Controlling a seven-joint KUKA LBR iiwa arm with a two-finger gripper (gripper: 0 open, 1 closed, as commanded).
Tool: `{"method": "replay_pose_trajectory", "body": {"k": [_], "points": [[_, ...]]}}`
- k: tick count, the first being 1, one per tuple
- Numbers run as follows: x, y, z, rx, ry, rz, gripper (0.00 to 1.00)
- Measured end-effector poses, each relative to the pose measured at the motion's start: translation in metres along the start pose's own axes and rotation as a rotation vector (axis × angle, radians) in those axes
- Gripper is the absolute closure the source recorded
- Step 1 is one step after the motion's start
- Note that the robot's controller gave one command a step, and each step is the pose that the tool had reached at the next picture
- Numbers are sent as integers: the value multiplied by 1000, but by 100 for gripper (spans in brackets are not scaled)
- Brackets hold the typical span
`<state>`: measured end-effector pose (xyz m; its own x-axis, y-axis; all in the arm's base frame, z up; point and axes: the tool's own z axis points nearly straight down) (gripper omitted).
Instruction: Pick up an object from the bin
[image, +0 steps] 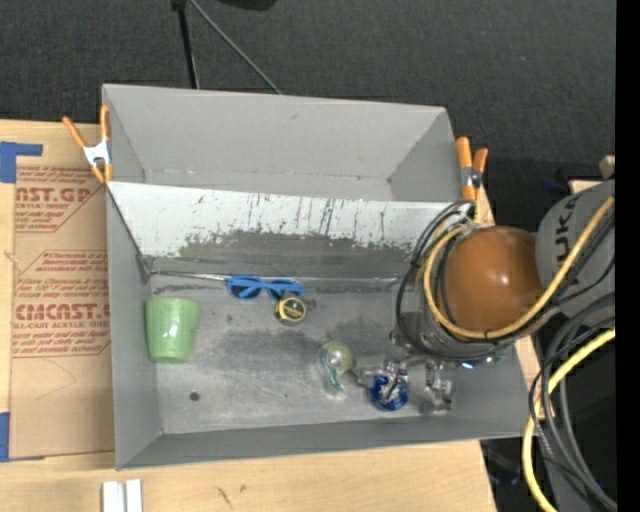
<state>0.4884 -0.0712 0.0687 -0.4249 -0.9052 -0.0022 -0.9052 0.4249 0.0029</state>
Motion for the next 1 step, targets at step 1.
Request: {"method": "replay_pose_trajectory", "body": {"k": [1], "points": [[0, 0, -1, 0, 1, -1, 100]]}}
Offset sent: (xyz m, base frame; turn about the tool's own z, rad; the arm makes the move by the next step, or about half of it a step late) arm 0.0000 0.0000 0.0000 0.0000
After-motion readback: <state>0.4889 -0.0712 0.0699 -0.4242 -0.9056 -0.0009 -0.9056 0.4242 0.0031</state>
